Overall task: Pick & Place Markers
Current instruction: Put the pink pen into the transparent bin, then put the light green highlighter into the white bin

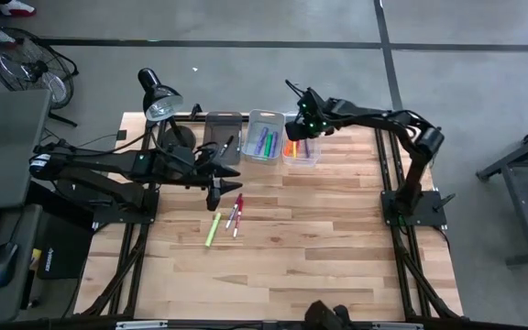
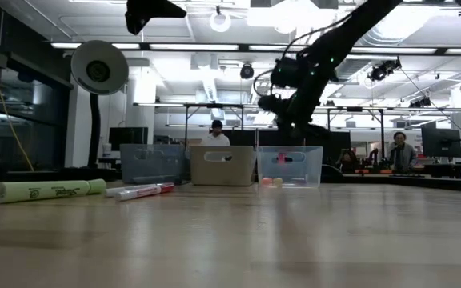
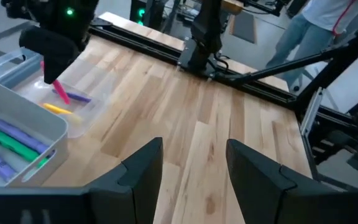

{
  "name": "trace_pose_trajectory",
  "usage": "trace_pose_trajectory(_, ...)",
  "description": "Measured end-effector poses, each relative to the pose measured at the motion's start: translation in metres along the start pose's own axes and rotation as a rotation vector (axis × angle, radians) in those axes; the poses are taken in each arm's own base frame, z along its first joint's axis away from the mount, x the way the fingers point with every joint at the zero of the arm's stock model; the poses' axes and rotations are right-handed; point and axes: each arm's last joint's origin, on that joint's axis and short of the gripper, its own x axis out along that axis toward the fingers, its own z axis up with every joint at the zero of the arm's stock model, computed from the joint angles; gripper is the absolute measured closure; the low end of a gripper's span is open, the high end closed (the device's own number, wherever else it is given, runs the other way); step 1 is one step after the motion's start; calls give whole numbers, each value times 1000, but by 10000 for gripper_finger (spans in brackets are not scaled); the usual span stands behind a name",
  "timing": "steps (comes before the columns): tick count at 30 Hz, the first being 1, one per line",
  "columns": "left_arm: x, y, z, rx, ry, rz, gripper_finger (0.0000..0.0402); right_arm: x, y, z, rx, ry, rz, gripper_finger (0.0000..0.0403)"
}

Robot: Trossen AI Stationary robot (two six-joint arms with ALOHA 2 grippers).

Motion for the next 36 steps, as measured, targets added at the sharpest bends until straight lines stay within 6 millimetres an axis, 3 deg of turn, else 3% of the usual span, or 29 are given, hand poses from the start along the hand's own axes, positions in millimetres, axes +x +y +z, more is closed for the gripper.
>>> trace_pose_trajectory(10,0,0,-3,-26,39,-18,227,7,-20,3,79,98,-41,359)
trace_pose_trajectory(18,0,0,-5,-25,74,-50,227,7,-17,1,78,120,-17,355)
trace_pose_trajectory(29,0,0,-6,-19,84,-62,227,8,-10,-5,75,135,-16,310)
trace_pose_trajectory(36,0,1,-10,-16,125,-46,227,-18,-1,-3,9,60,17,300)
